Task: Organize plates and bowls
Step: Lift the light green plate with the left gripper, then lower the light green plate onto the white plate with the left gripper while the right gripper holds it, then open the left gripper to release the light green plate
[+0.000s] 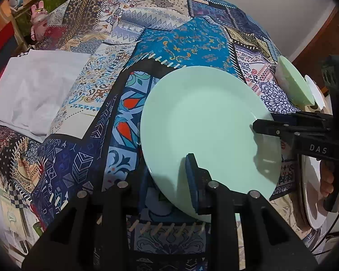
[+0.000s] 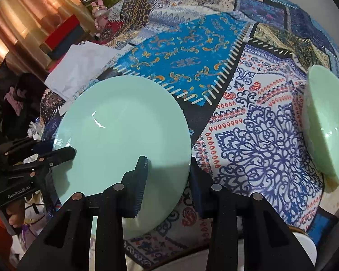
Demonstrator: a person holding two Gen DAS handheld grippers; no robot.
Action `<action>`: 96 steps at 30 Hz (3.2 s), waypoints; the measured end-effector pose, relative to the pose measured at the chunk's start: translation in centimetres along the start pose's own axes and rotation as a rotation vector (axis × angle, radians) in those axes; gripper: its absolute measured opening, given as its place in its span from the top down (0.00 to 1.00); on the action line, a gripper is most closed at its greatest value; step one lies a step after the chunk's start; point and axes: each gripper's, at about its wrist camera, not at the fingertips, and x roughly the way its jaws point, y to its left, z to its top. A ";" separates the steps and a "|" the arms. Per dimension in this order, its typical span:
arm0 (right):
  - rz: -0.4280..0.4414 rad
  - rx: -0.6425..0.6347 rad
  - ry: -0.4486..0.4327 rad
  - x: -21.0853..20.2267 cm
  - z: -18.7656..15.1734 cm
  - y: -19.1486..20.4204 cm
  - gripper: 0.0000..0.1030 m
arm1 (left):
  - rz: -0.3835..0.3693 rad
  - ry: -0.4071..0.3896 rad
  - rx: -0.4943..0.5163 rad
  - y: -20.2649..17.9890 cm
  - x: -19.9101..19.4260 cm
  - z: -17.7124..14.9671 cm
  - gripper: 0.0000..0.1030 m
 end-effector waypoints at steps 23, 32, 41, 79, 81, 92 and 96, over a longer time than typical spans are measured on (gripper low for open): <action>-0.025 0.039 -0.224 -10.7 -4.1 -0.9 0.70 | -0.071 -0.116 0.018 -4.6 -7.2 -0.7 0.71; -0.050 0.078 -0.261 -14.2 -7.4 -2.3 0.70 | -0.099 -0.135 0.060 -8.1 -9.2 -1.4 0.71; -0.037 0.174 -0.271 -15.5 -11.2 -4.6 0.70 | -0.128 -0.112 0.115 -12.1 -9.2 -2.9 0.70; -0.012 0.364 -0.224 -13.1 -17.4 -10.1 0.70 | -0.081 0.051 0.231 -19.7 -1.4 -4.1 0.69; -0.013 0.368 -0.230 -13.3 -17.6 -10.2 0.70 | -0.062 0.046 0.242 -19.9 -1.2 -4.0 0.68; -0.022 0.365 -0.242 -13.7 -18.2 -9.9 0.70 | -0.006 0.031 0.278 -20.9 -0.6 -3.7 0.68; -0.038 0.366 -0.249 -13.9 -18.2 -9.7 0.70 | -0.006 0.021 0.286 -20.9 -0.6 -3.9 0.67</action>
